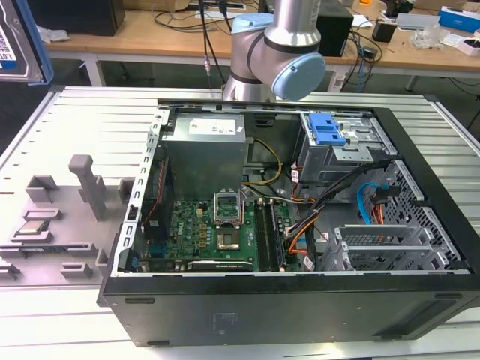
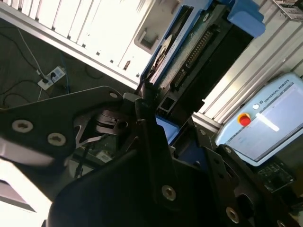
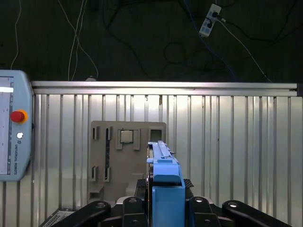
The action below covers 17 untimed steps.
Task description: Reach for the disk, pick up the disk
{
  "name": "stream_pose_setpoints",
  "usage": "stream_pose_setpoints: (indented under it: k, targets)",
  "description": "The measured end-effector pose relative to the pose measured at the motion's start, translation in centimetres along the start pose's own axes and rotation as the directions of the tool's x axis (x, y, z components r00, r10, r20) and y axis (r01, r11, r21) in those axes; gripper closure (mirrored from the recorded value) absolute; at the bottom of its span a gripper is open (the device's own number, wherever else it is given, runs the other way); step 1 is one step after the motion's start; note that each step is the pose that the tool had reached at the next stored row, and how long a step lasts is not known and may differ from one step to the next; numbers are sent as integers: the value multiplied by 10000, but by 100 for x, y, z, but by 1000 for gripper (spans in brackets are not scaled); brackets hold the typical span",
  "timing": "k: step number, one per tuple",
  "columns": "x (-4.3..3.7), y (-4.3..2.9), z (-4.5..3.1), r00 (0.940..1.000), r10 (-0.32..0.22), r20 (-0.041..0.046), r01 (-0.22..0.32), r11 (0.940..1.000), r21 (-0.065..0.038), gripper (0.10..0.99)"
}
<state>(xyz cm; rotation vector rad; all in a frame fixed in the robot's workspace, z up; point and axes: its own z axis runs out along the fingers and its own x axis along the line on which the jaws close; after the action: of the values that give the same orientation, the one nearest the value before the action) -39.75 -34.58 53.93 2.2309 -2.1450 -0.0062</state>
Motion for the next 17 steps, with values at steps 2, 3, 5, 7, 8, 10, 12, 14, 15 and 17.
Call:
stream_pose_setpoints:
  k: [2,3,5,7,8,10,12,14,15,17]
  targets:
    - [0,0,-1,9998,-187,-7,187,9998,5,722]
    - [0,0,-1,9998,-188,-7,188,9998,5,722]
    - [0,-16,0,9998,-187,-12,187,9998,4,722]
    - [2,-53,0,9998,-187,-20,187,9998,3,722]
    - [3,-90,2,9998,-187,-27,187,9998,4,722]
    - [7,-183,10,9998,-186,-36,186,9998,2,722]
    - [9,-239,18,9998,-187,-42,187,9998,3,722]
    - [10,-279,25,9998,-186,-48,186,9998,2,722]
    - [10,-292,28,9998,-186,-50,186,9998,1,722]
    - [12,-326,35,9998,-187,-58,187,9998,1,722]
